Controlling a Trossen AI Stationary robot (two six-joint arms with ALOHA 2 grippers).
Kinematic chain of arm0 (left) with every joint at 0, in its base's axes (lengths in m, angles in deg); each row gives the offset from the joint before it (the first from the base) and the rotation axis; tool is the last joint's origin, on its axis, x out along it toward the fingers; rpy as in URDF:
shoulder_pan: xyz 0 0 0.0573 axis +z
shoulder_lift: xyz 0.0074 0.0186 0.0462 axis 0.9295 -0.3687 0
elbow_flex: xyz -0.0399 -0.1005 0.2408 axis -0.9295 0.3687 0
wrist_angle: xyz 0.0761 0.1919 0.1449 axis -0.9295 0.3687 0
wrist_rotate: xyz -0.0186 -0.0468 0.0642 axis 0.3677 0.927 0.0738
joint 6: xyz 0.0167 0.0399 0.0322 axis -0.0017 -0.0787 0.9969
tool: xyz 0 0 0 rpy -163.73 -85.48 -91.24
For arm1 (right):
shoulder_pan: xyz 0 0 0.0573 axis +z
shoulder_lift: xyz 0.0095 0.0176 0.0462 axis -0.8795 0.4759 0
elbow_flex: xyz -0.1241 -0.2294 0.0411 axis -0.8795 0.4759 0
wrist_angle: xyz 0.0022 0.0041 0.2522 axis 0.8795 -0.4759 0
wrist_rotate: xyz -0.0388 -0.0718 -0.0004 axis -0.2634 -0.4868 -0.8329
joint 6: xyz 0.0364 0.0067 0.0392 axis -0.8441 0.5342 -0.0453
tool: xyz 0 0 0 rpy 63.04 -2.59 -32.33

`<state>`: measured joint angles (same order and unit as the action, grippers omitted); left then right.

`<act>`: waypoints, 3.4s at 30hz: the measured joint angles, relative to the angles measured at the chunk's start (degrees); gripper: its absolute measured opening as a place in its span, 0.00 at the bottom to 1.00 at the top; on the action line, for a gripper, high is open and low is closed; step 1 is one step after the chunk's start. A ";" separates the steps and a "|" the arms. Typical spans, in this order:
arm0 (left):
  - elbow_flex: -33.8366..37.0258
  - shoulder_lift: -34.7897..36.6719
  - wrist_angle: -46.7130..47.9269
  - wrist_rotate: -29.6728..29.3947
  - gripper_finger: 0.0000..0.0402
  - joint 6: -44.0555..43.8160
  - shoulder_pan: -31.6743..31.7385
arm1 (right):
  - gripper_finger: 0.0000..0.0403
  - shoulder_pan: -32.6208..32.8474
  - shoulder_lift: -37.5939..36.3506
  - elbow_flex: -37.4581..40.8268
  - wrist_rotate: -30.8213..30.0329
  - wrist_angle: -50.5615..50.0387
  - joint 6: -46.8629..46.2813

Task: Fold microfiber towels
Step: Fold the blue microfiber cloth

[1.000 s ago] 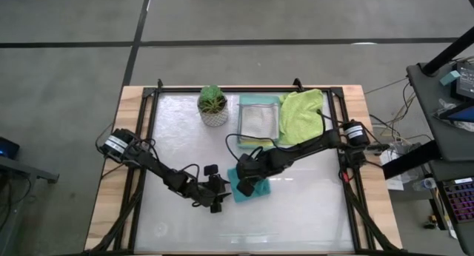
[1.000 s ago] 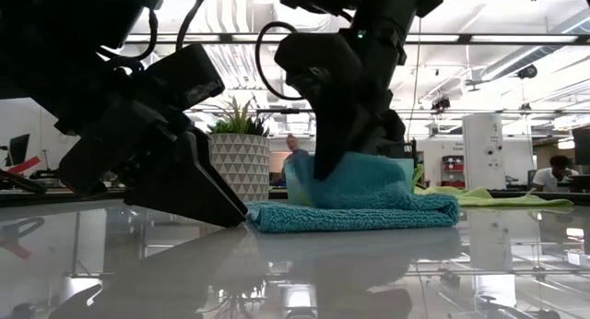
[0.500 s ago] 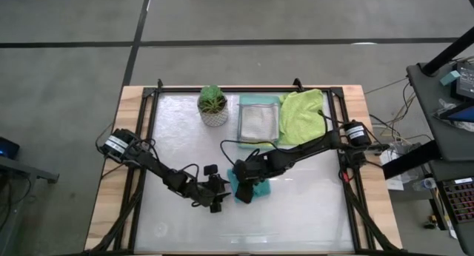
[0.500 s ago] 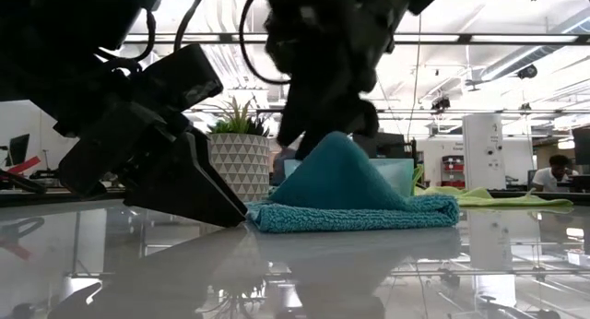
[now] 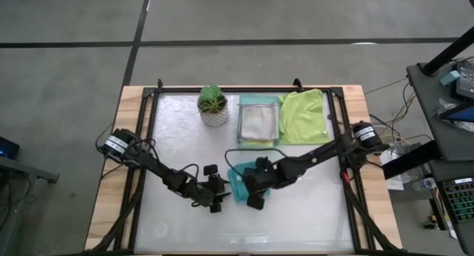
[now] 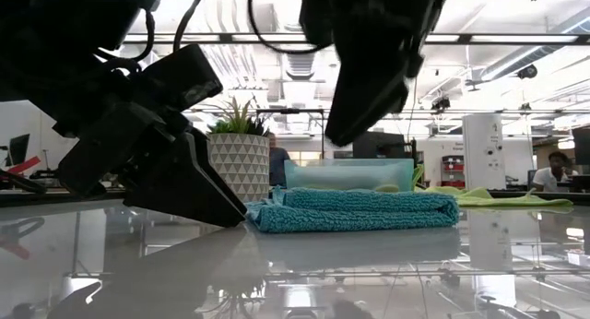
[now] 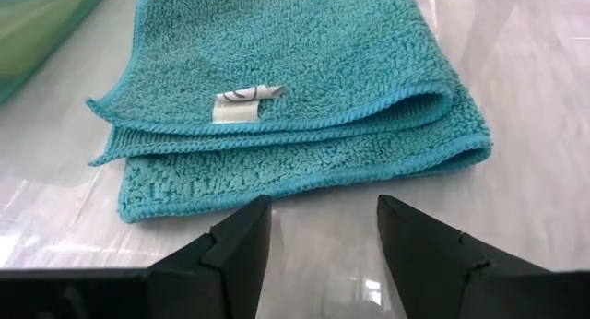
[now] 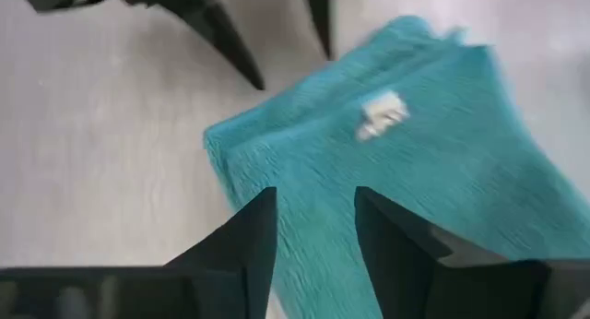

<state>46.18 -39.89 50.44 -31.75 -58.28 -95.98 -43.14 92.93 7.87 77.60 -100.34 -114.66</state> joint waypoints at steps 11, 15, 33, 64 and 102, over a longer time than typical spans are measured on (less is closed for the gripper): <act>0.04 0.00 0.09 -0.15 0.46 0.15 0.00 | 0.30 1.92 6.22 1.93 -0.21 12.71 10.50; 0.09 0.00 -0.36 -0.21 0.46 1.10 0.00 | 0.29 1.97 6.41 1.98 -1.37 13.96 11.30; 0.26 -0.02 -0.99 -0.19 0.46 1.25 0.01 | 0.02 2.05 5.83 0.26 -1.52 14.53 13.97; 0.42 -0.01 -1.08 -0.15 0.46 1.07 0.02 | 0.02 2.67 11.60 -0.52 -0.09 22.67 14.86; 0.46 11.85 6.54 -1.71 0.40 -6.25 6.74 | 0.52 1.53 -10.77 12.25 -7.99 6.73 1.22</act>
<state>46.64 -28.04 56.98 -33.46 -64.54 -89.23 -41.61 82.16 20.12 69.61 -93.62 -113.44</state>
